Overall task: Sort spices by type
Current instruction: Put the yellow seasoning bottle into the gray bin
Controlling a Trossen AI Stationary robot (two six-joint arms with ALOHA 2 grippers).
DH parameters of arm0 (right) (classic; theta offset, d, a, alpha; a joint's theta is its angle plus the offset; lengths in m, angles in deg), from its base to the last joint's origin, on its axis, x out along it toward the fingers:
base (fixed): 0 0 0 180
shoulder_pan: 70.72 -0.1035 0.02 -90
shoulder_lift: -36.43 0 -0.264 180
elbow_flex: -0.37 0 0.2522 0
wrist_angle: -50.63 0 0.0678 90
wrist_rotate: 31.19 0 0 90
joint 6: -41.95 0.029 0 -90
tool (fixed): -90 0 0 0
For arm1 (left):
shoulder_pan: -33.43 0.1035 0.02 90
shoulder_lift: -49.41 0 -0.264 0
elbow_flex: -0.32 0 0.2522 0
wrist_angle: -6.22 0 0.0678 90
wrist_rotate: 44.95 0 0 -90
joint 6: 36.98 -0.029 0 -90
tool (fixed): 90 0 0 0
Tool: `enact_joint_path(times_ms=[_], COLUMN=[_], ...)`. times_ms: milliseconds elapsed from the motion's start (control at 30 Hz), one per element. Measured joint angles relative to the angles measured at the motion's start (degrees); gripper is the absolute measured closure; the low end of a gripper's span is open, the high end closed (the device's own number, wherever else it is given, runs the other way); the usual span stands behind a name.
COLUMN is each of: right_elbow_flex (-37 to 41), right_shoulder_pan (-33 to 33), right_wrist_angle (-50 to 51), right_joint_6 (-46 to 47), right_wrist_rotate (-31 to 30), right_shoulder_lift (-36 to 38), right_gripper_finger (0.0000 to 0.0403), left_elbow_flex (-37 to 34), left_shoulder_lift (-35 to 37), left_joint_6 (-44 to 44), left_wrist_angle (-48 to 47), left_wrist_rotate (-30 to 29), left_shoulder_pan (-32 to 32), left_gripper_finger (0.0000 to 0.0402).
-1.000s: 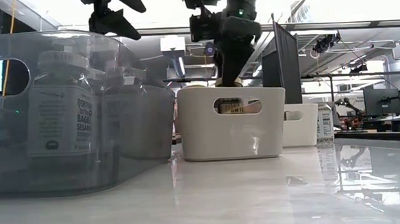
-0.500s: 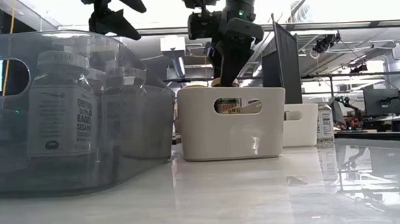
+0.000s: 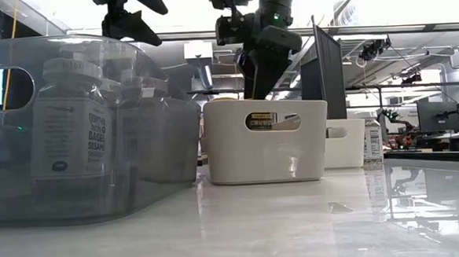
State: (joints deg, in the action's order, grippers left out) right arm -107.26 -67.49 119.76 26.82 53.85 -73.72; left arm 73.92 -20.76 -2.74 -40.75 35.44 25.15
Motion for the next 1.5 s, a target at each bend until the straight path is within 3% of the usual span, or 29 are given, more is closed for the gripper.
enact_joint_path(times_ms=[167, 367, 567, 767, 933, 1067, 1167, 1333, 1500], right_elbow_flex=[-2.1, -11.4, -22.2, -25.0, -19.5, -10.2, -0.9, 13.7, 21.4], right_shoulder_pan=[-0.2, -0.3, -0.3, -1.7, -7.1, -14.4, -20.2, -30.3, -38.7], right_wrist_angle=[3.6, 12.7, 19.0, 29.2, 34.6, 34.6, 34.6, 29.9, 25.8], right_joint_6=[1.6, 2.9, 13.1, 16.7, 22.3, 33.1, 47.1, 79.8, 102.5], right_wrist_rotate=[-0.9, 9.7, 9.0, 9.3, 13.3, 17.3, 21.6, 28.5, 30.6], right_shoulder_lift=[0.0, 0.0, 0.0, 0.1, 2.9, 8.9, 15.5, 26.1, 29.8], right_gripper_finger=[0.0060, 0.0056, 0.0056, 0.0056, 0.0056, 0.0056, 0.0056, 0.0056, 0.0056], left_elbow_flex=[0.0, 0.0, 0.0, 0.0, 0.0, 0.0, 0.0, 0.0, 0.0], left_shoulder_lift=[0.0, 0.0, 2.0, 4.1, 4.3, 4.1, 4.1, 4.1, 4.1], left_joint_6=[0.0, -2.2, -2.2, 1.2, 4.8, 5.7, 4.7, 0.3, -1.8], left_wrist_angle=[0.0, -0.5, -7.1, -8.1, -8.1, -7.1, -6.0, -5.4, -5.5], left_wrist_rotate=[0.0, 0.0, 1.0, 0.5, -5.3, -6.6, -6.6, -6.0, -5.9], left_shoulder_pan=[0.0, 0.0, -1.0, -6.3, -11.3, -13.0, -13.3, -12.4, -10.3], left_gripper_finger=[0.0135, 0.0135, 0.0135, 0.0135, 0.0135, 0.0135, 0.0135, 0.0135, 0.0135])
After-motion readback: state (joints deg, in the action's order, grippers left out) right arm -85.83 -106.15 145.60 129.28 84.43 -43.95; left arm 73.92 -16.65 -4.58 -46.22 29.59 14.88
